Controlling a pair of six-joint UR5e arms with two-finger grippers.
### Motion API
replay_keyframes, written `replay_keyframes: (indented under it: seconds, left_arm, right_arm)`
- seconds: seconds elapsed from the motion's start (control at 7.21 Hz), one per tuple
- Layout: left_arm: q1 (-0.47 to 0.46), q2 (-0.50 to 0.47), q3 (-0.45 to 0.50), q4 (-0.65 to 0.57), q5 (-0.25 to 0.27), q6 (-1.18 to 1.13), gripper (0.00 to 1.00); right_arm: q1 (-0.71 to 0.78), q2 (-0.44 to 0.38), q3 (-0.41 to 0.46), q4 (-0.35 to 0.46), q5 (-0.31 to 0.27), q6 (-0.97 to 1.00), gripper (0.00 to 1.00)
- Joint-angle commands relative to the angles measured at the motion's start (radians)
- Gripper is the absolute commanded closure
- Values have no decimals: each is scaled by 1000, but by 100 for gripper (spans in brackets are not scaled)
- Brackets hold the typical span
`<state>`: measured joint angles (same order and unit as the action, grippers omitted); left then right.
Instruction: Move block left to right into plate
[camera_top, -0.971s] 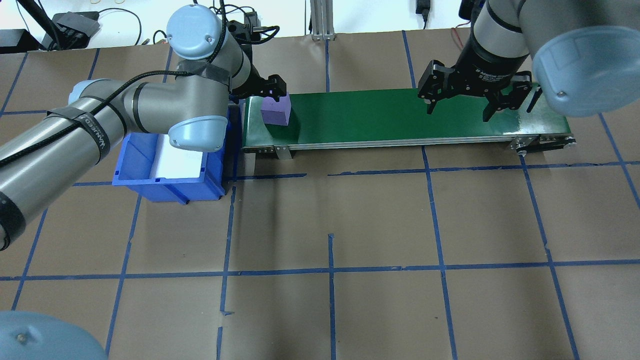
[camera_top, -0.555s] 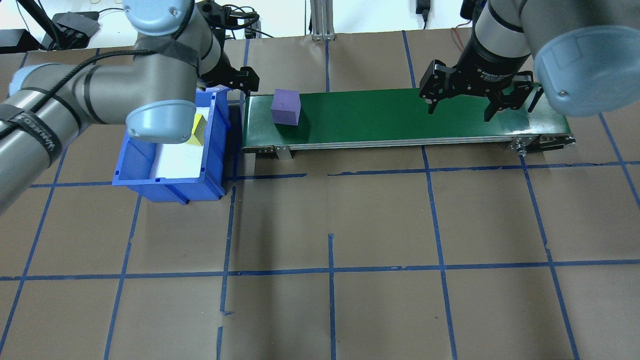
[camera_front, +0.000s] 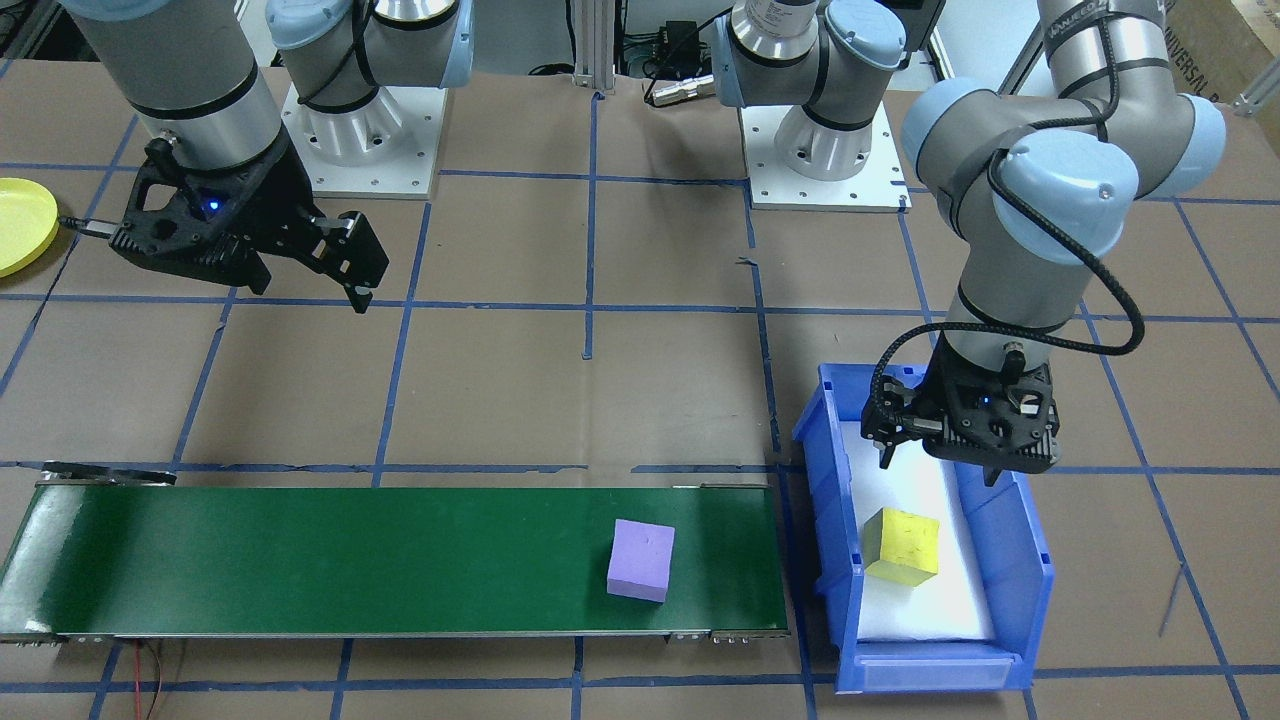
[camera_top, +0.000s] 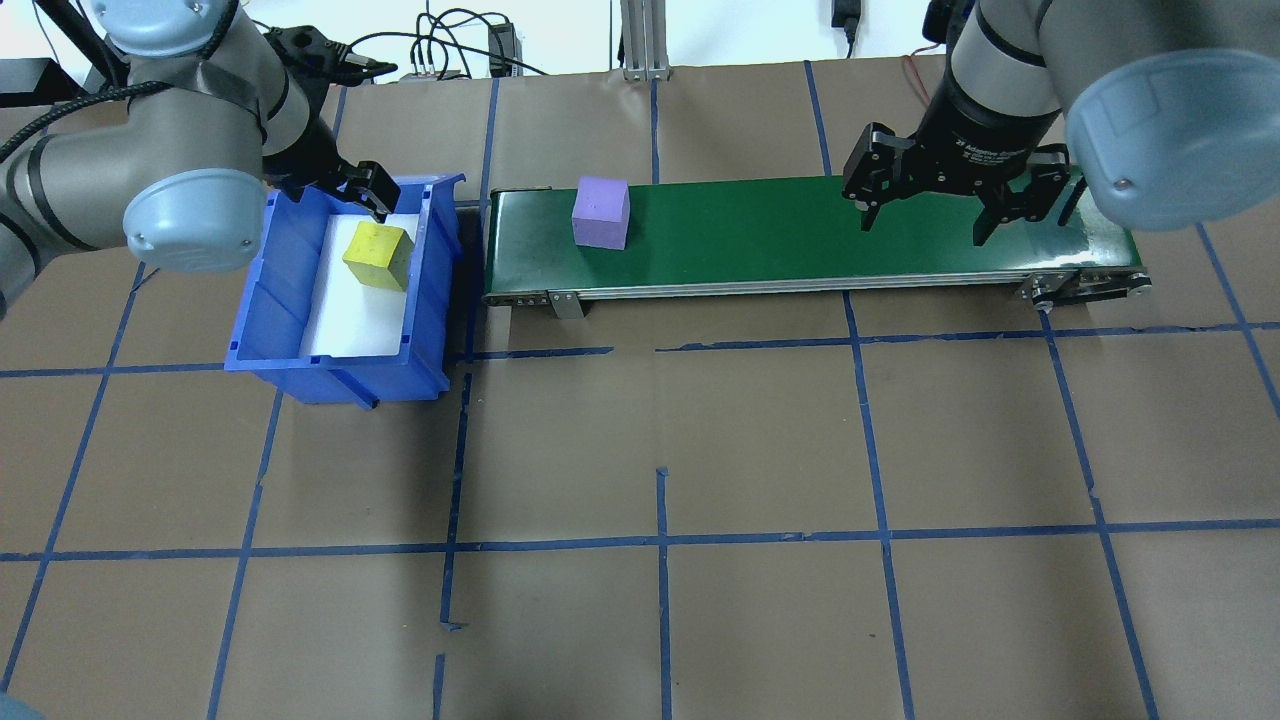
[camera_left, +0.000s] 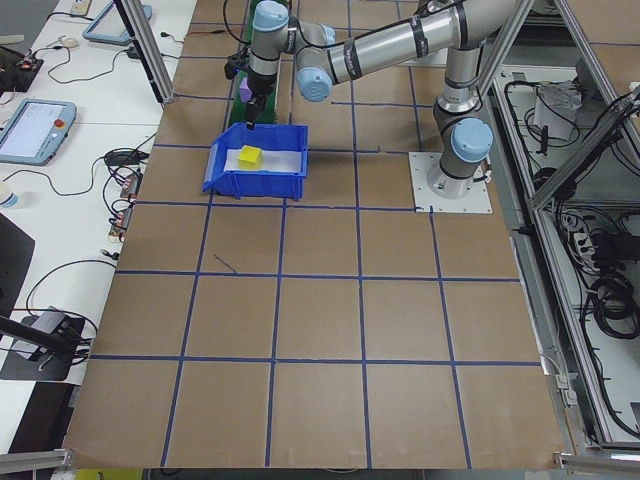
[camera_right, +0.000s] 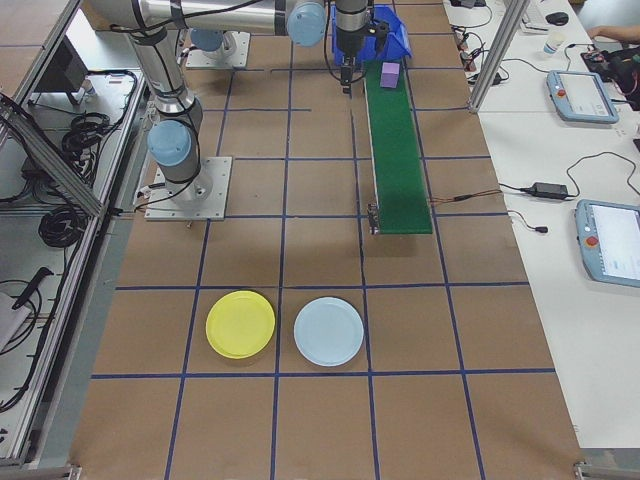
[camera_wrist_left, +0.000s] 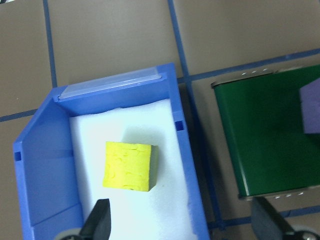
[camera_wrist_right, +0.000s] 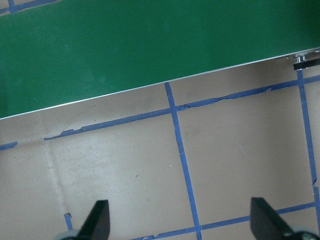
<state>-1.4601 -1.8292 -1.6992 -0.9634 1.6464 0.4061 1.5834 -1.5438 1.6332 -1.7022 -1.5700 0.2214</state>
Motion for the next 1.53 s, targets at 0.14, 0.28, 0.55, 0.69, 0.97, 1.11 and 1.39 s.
replay_keyframes:
  seconds: [0.14,0.28,0.55,0.69,0.97,1.11,1.39]
  left_arm:
    - [26,-90,-5,9,-5,216,0]
    - [26,-108,-4,8,-5,244,0]
    - [26,-151,13,9,-10,258,0]
    - [27,-156,18,9,-8,311,1]
    - [38,-166,23,11,-8,324,2]
    - [38,-168,27,11,-8,341,2]
    - [38,-171,26,11,-10,341,3]
  right_arm:
    - [3,5,8,22,-12,4,0]
    - [-3,8,14,59,-16,1,0]
    - [-12,8,16,58,-75,-2,0]
    - [-11,8,23,43,-85,13,0]
    - [-34,11,40,36,-78,1,0]
    - [-63,40,30,10,-32,-2,0]
    - [-138,173,-12,-99,83,-64,0]
